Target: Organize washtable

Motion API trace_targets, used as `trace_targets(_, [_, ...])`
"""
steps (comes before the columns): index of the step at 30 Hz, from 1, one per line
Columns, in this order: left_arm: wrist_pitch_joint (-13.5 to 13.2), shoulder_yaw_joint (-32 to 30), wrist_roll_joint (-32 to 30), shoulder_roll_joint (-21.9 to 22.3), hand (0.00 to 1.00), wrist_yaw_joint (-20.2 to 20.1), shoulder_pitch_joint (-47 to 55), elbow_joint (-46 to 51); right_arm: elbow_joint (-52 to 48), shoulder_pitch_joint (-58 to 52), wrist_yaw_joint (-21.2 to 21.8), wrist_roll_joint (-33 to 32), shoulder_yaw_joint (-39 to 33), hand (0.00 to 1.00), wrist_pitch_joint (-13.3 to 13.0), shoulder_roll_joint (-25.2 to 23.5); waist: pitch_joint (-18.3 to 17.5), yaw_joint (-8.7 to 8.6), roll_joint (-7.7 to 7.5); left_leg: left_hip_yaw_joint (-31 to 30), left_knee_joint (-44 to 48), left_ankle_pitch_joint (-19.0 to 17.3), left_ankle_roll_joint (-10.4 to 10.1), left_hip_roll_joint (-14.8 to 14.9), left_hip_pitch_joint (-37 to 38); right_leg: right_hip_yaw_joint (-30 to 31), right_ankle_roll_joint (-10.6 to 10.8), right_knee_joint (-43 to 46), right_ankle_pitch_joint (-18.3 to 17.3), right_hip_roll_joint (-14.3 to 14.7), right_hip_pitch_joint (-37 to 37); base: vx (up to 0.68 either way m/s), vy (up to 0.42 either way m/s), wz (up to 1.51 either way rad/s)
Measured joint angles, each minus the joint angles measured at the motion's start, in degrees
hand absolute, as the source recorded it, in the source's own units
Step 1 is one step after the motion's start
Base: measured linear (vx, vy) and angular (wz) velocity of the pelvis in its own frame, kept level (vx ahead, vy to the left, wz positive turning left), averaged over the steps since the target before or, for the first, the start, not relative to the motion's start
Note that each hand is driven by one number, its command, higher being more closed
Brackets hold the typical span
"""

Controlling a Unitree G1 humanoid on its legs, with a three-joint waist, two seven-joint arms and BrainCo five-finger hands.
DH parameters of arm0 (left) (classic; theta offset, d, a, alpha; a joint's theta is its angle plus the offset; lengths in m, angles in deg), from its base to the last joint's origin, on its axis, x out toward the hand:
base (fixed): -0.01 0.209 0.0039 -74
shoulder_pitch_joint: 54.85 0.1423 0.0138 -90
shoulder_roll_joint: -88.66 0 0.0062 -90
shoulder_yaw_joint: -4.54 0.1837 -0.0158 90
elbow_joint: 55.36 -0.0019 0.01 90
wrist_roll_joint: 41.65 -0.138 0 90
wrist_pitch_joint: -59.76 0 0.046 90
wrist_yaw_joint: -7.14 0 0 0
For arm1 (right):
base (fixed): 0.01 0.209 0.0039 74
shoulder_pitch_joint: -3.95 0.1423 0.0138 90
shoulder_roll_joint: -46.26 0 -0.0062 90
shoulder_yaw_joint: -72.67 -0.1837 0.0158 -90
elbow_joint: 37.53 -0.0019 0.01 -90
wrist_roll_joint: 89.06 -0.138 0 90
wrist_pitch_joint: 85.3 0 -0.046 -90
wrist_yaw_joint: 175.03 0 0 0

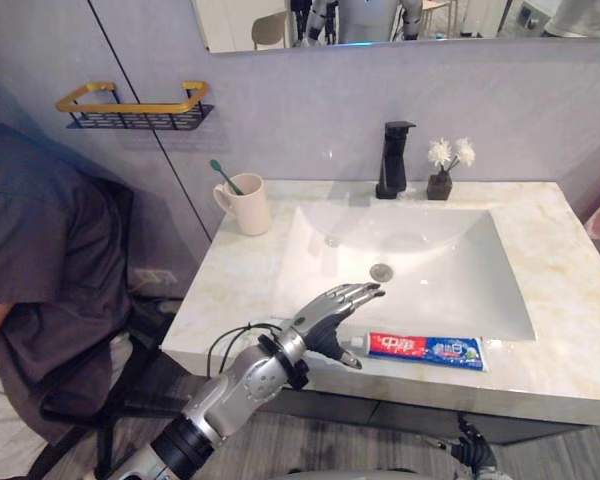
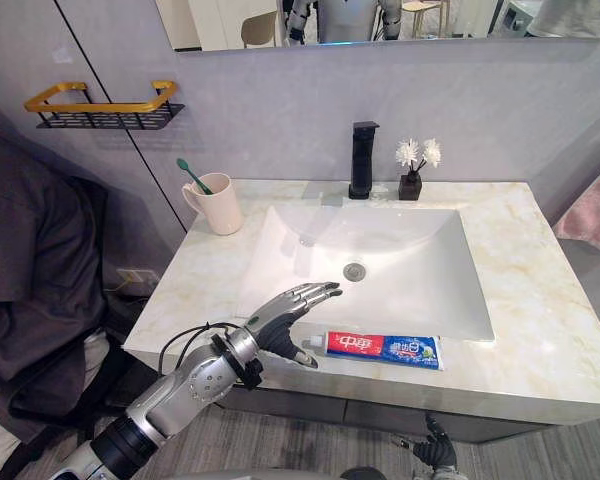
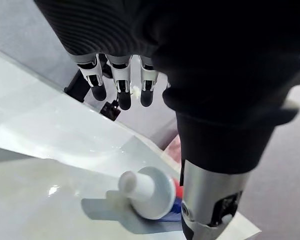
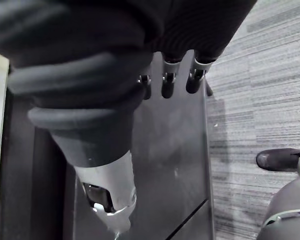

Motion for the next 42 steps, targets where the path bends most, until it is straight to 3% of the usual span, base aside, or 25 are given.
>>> trace_targets(6, [1.44,0.20,-2.04,1.26,0.00,0.10,-3.42,-3.72,0.25,0.30,-0.19,-0.03,0.00,0.00,0.00,-0.03,0.24,-0.32,-0.37,0.03,-0.15,-0.03,-0.06,-0.12,0.00,-0.18,0.19,-0.80,0.14,-0.06,0.42,0.01,-0.008,0.00])
trace_targets(10, [1.97,0.21,-2.18,2.02,0.00,0.21,-3.76,-5.86,0.94,1.21,-0.25,-0.05,-0.02,0.00,0.03,-0.37,0.27,-1.59,-0.40,0.15,-0.10,-0.12,-0.21,-0.21,0.11,-0.16,0.34,-1.00,0.25,-0.18,0.63,-0.01,-0.001,-0.01])
trace_targets(23, [1.99,1.96,-2.74,3.47,0.00,0.43,-5.63,-7.31,1.68,2.10,-0.40,-0.12,-0.11,0.00,0.03,-0.45,0.48,-1.54,0.13,0.97,0.05,-0.36,-0.56,-0.05,0.06,0.64,0.28,-2.46,1.40,0.00,0.87,-0.03,-0.004,-0.04])
trace_targets(33, [2.05,-5.12,-2.62,3.36,0.00,1.41,2.96,-3.85,1.73,1.40,-0.65,-0.06,-0.15,0.00,0.09,-0.89,0.56,-1.19,0.21,0.65,0.05,-0.45,-0.63,-0.03,0.99,0.18,0.35,-2.85,1.32,0.07,2.24,-0.01,-0.006,0.01])
trace_targets(42, [2.33,-5.51,-1.61,3.51,0.00,1.40,7.06,0.04,1.73,1.29,-0.72,0.03,-0.01,0.00,0.08,-2.15,0.52,-0.89,0.24,0.72,0.06,-0.45,-0.62,0.42,0.99,0.34,0.32,-2.83,1.32,0.53,2.15,-0.02,-0.006,0.00])
